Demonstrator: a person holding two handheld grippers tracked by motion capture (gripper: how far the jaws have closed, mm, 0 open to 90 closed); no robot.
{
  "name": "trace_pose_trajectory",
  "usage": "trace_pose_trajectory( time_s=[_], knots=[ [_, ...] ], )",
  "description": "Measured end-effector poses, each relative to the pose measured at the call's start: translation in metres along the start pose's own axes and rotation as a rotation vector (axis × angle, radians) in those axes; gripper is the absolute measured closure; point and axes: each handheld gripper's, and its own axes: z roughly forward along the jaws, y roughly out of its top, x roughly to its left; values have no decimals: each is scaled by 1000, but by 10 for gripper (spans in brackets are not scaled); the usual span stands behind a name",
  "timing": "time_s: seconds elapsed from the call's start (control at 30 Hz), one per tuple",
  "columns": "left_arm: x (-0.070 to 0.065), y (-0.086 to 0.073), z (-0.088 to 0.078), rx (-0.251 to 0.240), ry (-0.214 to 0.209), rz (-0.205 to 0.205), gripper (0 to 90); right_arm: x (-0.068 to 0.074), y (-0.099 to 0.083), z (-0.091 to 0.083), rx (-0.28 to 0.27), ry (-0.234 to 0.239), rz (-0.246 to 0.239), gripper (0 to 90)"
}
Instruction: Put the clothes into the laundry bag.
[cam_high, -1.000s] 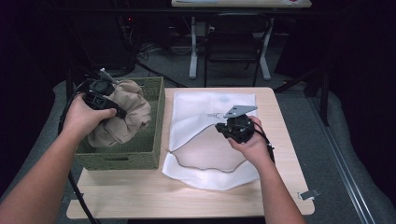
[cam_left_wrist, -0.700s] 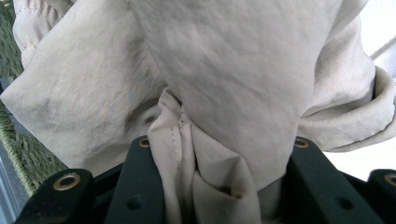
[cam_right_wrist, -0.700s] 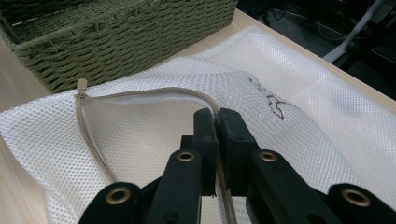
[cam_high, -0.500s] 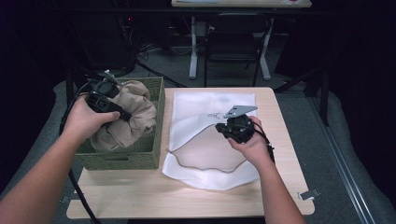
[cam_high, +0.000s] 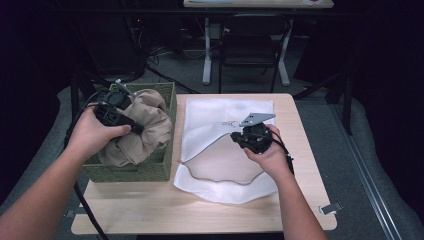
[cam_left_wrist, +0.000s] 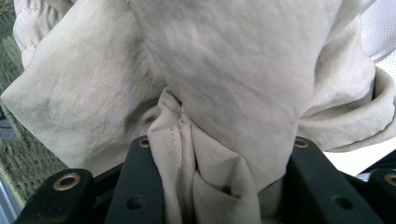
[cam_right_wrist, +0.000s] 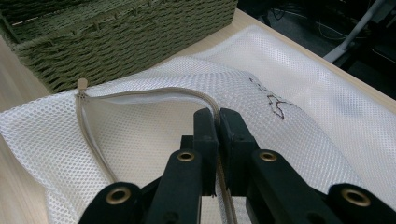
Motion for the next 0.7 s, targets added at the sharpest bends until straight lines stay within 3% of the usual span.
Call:
trace_pose_trajectory(
  time_s=[0.7],
  knots=[
    [-25, -2, 2, 7, -24, 63, 655, -1, 0, -1, -2, -1, 0, 858]
  ],
)
